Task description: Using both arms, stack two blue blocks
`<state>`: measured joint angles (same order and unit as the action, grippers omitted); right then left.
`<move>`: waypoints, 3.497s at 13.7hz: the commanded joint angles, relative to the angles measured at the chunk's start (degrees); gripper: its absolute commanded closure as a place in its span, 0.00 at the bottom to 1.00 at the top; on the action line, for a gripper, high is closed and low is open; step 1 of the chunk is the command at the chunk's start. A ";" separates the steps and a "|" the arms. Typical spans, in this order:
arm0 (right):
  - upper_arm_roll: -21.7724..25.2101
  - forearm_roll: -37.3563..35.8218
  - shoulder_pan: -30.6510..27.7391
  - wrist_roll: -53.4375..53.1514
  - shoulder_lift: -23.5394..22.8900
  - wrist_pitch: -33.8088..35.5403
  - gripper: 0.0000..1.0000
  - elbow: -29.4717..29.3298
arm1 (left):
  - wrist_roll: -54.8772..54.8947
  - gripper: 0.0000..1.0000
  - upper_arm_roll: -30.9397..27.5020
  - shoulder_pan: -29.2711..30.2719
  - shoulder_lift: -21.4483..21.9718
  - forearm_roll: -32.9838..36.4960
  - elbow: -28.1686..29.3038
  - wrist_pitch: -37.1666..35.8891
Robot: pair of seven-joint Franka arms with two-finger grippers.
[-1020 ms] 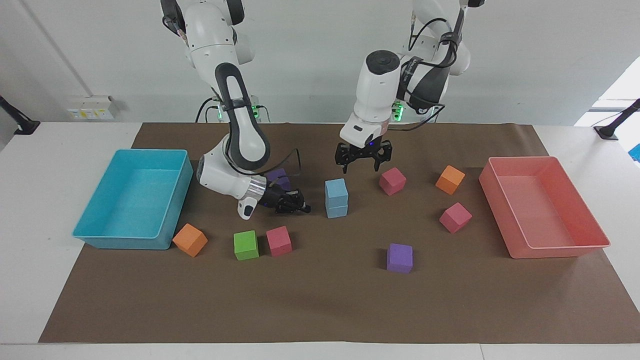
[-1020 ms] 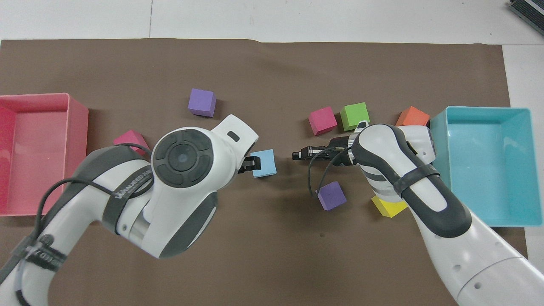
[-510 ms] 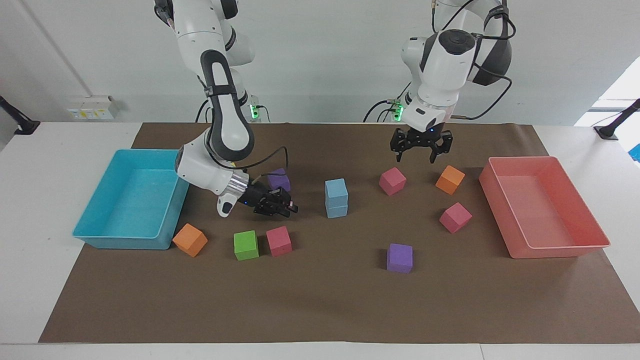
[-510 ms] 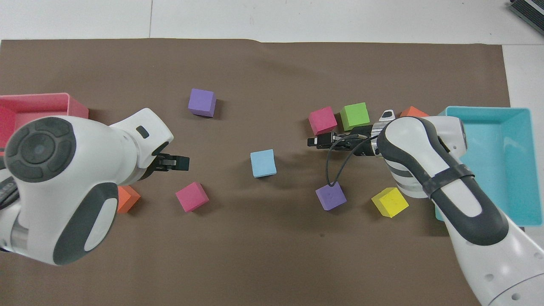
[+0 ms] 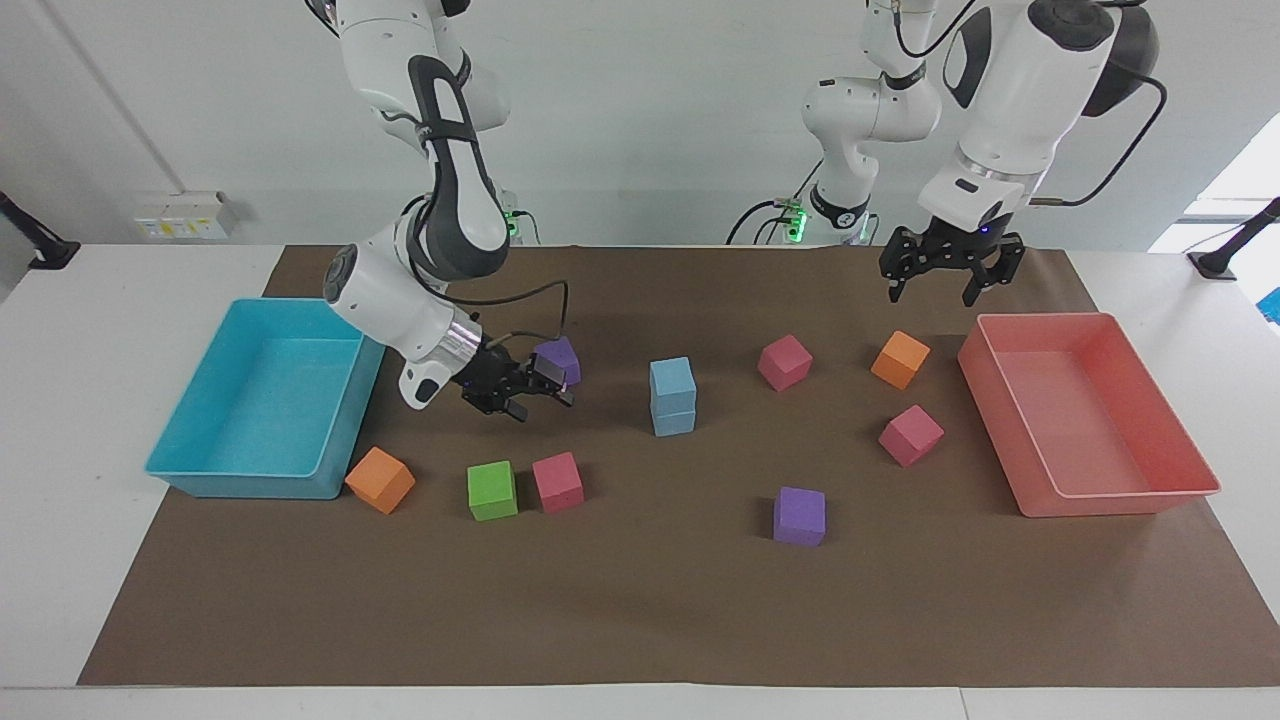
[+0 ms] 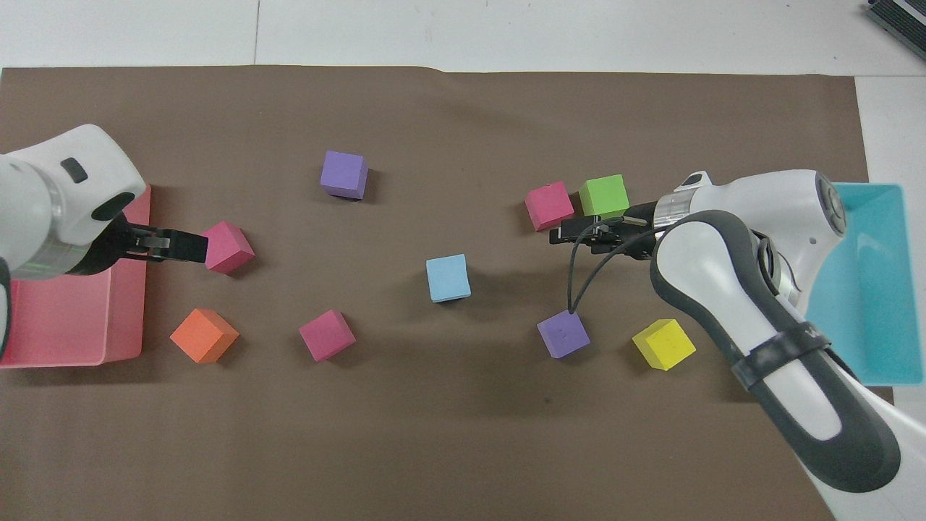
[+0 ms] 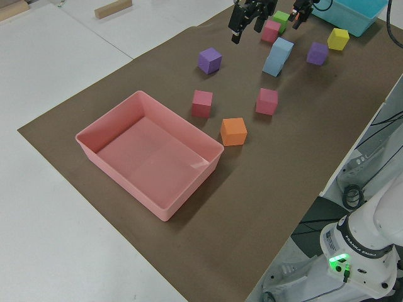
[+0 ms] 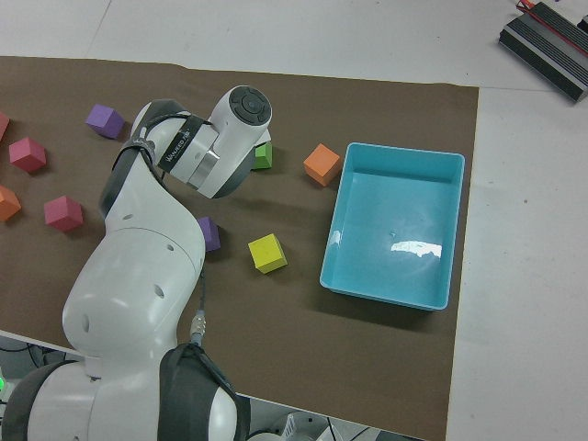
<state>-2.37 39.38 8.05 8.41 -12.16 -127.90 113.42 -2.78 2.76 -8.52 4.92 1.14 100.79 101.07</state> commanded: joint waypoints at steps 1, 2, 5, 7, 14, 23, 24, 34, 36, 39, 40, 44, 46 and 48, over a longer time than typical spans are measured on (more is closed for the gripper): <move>-0.01 -10.33 -1.20 -5.67 1.43 2.56 0.00 -1.09 | 0.76 0.00 0.58 1.31 -6.40 -0.17 -10.05 -5.68; 0.08 -14.90 -1.29 -6.73 2.22 2.83 0.00 -1.36 | 0.84 0.00 0.58 1.92 -8.16 -0.08 -13.13 -8.14; 0.08 -25.39 -3.04 -10.68 4.42 8.95 0.00 -2.67 | 0.85 0.00 0.23 3.85 -8.80 -2.10 -16.68 -10.36; 0.17 -29.60 -4.53 -13.67 5.56 13.97 0.00 -3.99 | 3.11 0.00 0.40 4.82 -6.61 -2.28 -16.51 -15.00; 0.17 -40.59 -9.63 -17.02 8.90 21.62 0.00 -8.02 | 9.11 0.00 0.75 4.74 -3.08 -2.28 -13.25 -18.36; 2.28 -42.98 -10.16 -16.41 11.46 38.75 0.00 -23.32 | 9.02 0.00 0.75 4.74 -3.08 -2.28 -13.34 -18.01; 2.28 -42.98 -10.08 -16.41 11.46 40.17 0.00 -24.03 | 9.02 0.00 0.75 4.74 -3.08 -2.28 -13.34 -18.10; 2.28 -42.98 -9.81 -10.69 20.86 44.93 0.00 -22.72 | 8.93 0.00 0.75 4.83 -2.99 -2.37 -12.99 -18.19; 2.45 -42.90 -9.99 -10.69 20.95 45.10 0.00 -22.54 | 8.76 0.00 0.75 4.74 -2.99 -2.37 -12.99 -18.19; 2.45 -41.49 -9.90 -11.22 21.39 45.02 0.00 -21.84 | 8.58 0.00 0.75 4.83 -2.99 -2.37 -12.99 -18.10; 2.37 -41.40 -9.90 -11.22 21.39 44.93 0.00 -21.84 | 8.58 0.00 0.75 4.83 -2.99 -2.37 -12.99 -18.10; 2.28 -41.40 -9.81 -11.22 21.48 45.19 0.00 -21.75 | 8.67 0.00 0.75 5.00 -2.99 -2.37 -12.90 -18.10; 2.37 -41.31 -9.81 -11.22 21.74 45.19 0.00 -21.40 | 8.93 0.00 0.75 5.00 -2.99 -2.37 -12.90 -18.10; 2.45 -39.05 -10.07 -11.48 21.83 45.19 0.00 -20.79 | 9.02 0.00 0.75 5.00 -2.99 -2.37 -12.90 -18.10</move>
<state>-0.01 -2.29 -1.58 -3.56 7.89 -82.62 90.24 5.60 3.23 -4.29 0.82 -0.46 86.58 83.06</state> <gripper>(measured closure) 0.000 0.000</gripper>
